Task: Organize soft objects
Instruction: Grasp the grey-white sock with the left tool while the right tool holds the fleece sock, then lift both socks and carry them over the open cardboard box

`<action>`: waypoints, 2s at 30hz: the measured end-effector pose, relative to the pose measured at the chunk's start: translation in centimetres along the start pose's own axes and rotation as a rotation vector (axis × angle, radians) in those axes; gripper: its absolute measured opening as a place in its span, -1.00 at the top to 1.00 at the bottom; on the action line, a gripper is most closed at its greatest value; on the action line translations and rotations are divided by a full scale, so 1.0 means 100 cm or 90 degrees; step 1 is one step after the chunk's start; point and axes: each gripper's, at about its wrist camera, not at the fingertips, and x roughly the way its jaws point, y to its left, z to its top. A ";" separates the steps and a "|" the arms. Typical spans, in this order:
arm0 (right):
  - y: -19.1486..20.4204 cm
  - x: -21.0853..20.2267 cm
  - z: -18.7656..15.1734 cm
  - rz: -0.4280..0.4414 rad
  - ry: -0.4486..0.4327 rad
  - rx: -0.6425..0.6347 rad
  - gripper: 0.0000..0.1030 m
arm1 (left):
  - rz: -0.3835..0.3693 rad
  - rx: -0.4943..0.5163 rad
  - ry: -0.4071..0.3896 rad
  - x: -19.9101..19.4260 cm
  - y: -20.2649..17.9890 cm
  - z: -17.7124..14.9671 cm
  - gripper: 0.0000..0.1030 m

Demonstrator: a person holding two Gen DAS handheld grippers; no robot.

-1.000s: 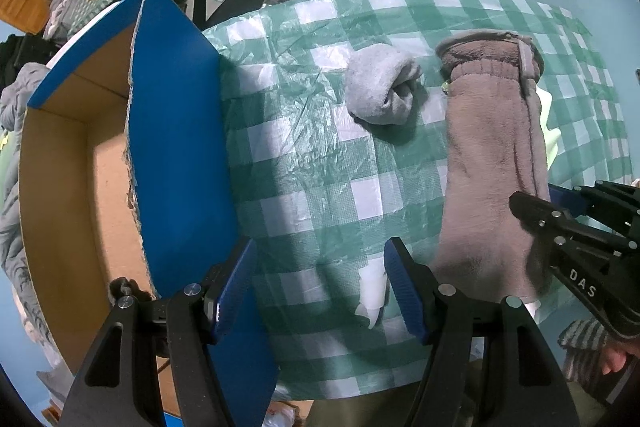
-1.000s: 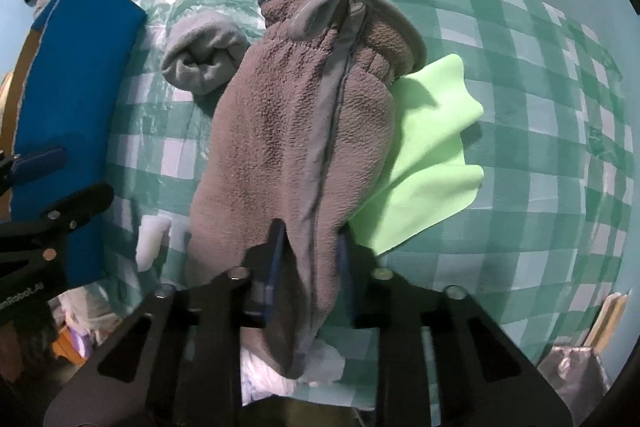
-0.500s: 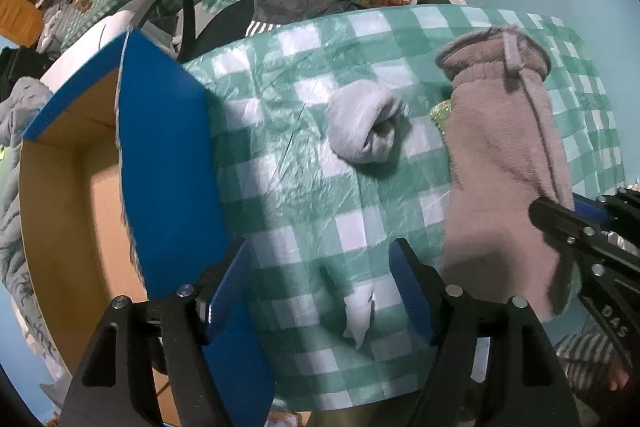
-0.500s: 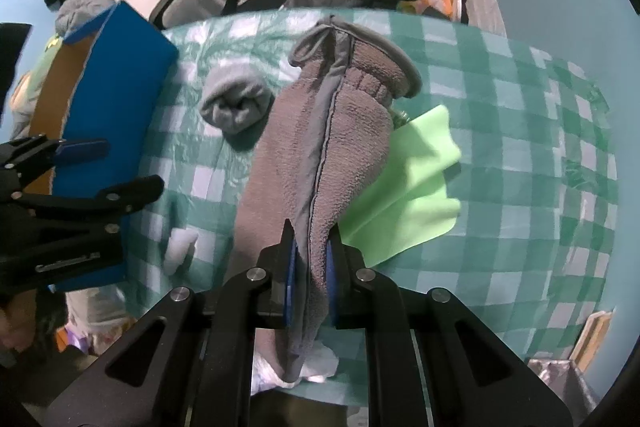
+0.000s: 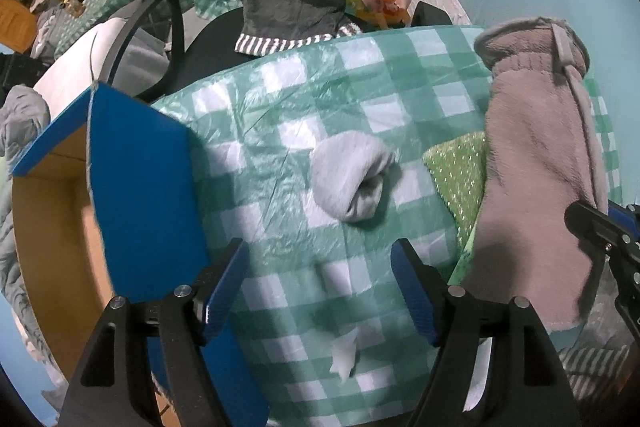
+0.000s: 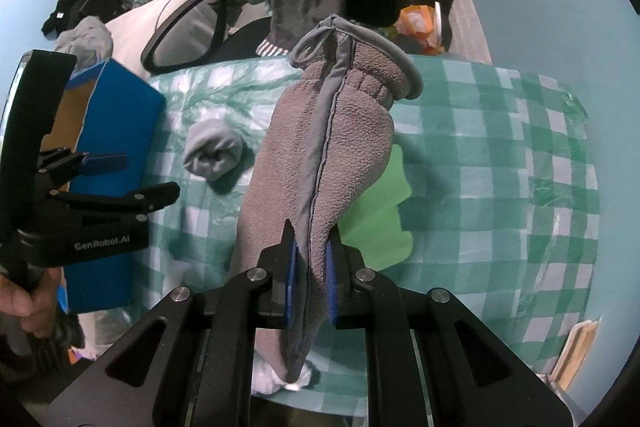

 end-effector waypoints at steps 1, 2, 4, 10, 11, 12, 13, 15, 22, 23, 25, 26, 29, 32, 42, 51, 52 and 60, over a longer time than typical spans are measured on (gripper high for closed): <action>-0.002 0.001 0.001 -0.001 0.000 0.002 0.79 | -0.001 0.000 0.001 0.002 -0.001 0.002 -0.45; -0.005 0.001 0.001 -0.002 -0.001 0.005 0.79 | -0.002 0.000 0.002 0.003 -0.001 0.004 -0.45; -0.012 0.000 0.003 -0.003 -0.002 0.011 0.79 | -0.004 0.000 0.002 0.005 -0.003 0.010 -0.45; -0.027 -0.001 0.006 -0.004 -0.010 0.026 0.79 | -0.007 -0.006 0.004 0.014 -0.006 0.021 -0.57; -0.030 -0.001 0.007 -0.004 -0.010 0.029 0.79 | -0.008 -0.007 0.006 0.016 -0.006 0.022 -0.57; -0.032 -0.001 0.008 -0.004 -0.010 0.031 0.79 | -0.009 -0.007 0.011 0.020 -0.007 0.023 -0.57; -0.034 -0.002 0.008 -0.005 -0.010 0.031 0.79 | -0.006 -0.007 0.016 0.023 -0.008 0.024 -0.57; -0.038 -0.002 0.010 -0.004 -0.010 0.033 0.79 | 0.000 -0.005 0.025 0.030 -0.011 0.027 -0.57; -0.048 0.001 0.009 -0.003 -0.008 0.037 0.79 | 0.014 -0.007 0.045 0.050 -0.013 0.033 -0.57; -0.049 0.001 0.009 -0.002 -0.007 0.038 0.79 | 0.015 -0.008 0.045 0.051 -0.013 0.033 -0.57; -0.050 0.002 0.009 0.000 -0.006 0.040 0.79 | 0.015 -0.012 0.041 0.052 -0.013 0.035 -0.57; -0.051 0.003 0.008 0.002 -0.005 0.042 0.79 | 0.014 -0.014 0.039 0.053 -0.013 0.036 -0.57; -0.053 0.005 0.008 0.006 -0.002 0.045 0.79 | 0.011 -0.018 0.028 0.051 -0.012 0.037 -0.54; -0.054 0.005 0.009 0.007 -0.002 0.045 0.79 | 0.007 -0.018 0.029 0.051 -0.012 0.036 -0.11; -0.052 0.002 0.008 0.008 -0.009 0.035 0.79 | -0.002 -0.023 0.022 0.046 -0.012 0.031 0.56; -0.048 -0.007 0.009 0.013 -0.019 0.027 0.79 | -0.015 -0.047 -0.005 0.021 -0.004 0.020 0.58; -0.047 -0.009 0.009 0.013 -0.021 0.026 0.79 | -0.016 -0.049 -0.007 0.019 -0.004 0.020 0.58; -0.041 -0.019 0.008 0.012 -0.033 0.017 0.79 | -0.029 -0.067 -0.029 -0.007 -0.001 0.011 0.58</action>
